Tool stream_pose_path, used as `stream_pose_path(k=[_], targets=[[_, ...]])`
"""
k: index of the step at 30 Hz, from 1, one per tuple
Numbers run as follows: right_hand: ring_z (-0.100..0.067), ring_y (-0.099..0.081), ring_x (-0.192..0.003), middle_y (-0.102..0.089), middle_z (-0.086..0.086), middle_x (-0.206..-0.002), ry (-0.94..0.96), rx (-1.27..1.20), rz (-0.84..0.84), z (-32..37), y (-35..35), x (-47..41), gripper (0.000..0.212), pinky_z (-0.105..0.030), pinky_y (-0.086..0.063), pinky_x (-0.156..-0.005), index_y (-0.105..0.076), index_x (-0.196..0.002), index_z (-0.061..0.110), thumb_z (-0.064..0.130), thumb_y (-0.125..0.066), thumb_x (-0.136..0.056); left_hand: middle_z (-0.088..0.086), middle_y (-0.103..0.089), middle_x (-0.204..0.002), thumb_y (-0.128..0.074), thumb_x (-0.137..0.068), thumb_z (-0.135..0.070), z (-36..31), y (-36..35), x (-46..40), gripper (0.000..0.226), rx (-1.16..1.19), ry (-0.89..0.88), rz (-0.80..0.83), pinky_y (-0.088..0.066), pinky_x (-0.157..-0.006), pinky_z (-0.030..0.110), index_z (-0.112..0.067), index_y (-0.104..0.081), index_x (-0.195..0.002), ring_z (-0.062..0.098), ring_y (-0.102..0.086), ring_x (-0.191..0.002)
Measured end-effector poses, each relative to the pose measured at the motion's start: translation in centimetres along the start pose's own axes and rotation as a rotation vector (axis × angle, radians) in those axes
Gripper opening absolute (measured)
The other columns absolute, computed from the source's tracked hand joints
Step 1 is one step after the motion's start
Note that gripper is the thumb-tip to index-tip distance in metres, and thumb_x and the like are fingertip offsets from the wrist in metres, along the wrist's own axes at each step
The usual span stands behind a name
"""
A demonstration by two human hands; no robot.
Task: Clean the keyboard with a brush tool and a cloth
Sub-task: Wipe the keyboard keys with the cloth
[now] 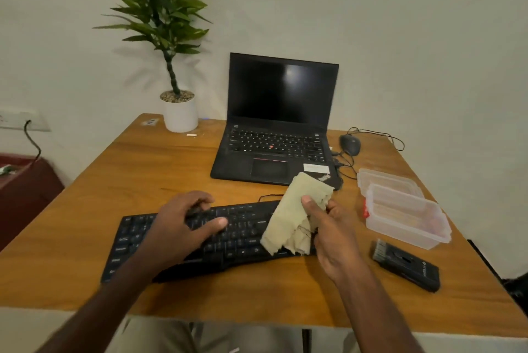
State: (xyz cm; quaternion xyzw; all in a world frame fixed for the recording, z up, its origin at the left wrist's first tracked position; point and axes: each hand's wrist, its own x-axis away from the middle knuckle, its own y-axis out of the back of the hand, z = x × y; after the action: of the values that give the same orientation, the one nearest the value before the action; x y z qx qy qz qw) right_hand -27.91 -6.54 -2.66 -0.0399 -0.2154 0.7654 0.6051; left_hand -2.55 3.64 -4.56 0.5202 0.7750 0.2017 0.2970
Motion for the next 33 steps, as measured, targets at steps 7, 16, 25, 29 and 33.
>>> stream_pose_path(k=[7,16,25,29,33], targets=[[-0.026,-0.074,-0.097,-0.077,-0.007,-0.105,0.144,0.225,0.112,-4.0,-7.3,0.5,0.020,-0.052,-0.058,-0.089,-0.069,-0.114,0.009,0.009,-0.066,-0.094,-0.023,-0.028,-0.149,-0.045,-0.050,-0.104,10.1,8.1,4.5,0.103,-0.336,0.220,0.207,-0.007,-0.116,0.034,-0.058,-0.022,-0.139,0.008,-0.027,-0.142],[-0.009,-0.068,-0.092,-0.075,-0.001,-0.111,0.874,1.090,0.279,-7.7,-14.6,-0.8,0.037,-0.025,-0.058,-0.082,-0.069,-0.125,0.013,0.005,-0.064,-0.089,-0.024,-0.016,-0.153,-0.066,-0.038,-0.095,11.2,9.2,6.2,0.145,-0.238,0.111,0.221,0.003,-0.122,0.031,-0.033,-0.013,-0.157,-0.007,-0.013,-0.135],[-0.019,-0.067,-0.097,-0.074,-0.002,-0.113,0.785,1.216,0.186,-10.0,-20.1,-2.1,0.041,-0.035,-0.057,-0.084,-0.067,-0.128,0.018,0.007,-0.056,-0.090,-0.011,-0.037,-0.152,-0.059,-0.038,-0.101,11.6,8.6,6.2,0.144,-0.290,0.142,0.115,-0.006,-0.125,0.041,-0.028,-0.021,-0.156,0.009,-0.030,-0.141],[-0.029,-0.064,-0.106,-0.071,-0.008,-0.117,0.632,1.415,0.569,-12.2,-23.0,-0.8,0.043,-0.041,-0.054,-0.088,-0.067,-0.127,0.017,0.004,-0.053,-0.088,-0.011,-0.042,-0.149,-0.060,-0.044,-0.100,11.8,8.5,6.1,0.132,-0.335,0.118,0.104,-0.011,-0.124,0.042,-0.028,-0.030,-0.150,0.006,-0.033,-0.139],[-0.031,-0.065,-0.099,-0.073,-0.009,-0.111,0.602,1.384,0.539,-12.6,-22.7,-1.1,0.044,-0.044,-0.056,-0.082,-0.067,-0.125,0.017,0.003,-0.051,-0.086,-0.012,-0.037,-0.153,-0.054,-0.047,-0.102,11.9,8.3,5.9,0.131,-0.377,0.096,0.116,-0.007,-0.124,0.041,-0.030,-0.024,-0.152,0.006,-0.028,-0.143]])
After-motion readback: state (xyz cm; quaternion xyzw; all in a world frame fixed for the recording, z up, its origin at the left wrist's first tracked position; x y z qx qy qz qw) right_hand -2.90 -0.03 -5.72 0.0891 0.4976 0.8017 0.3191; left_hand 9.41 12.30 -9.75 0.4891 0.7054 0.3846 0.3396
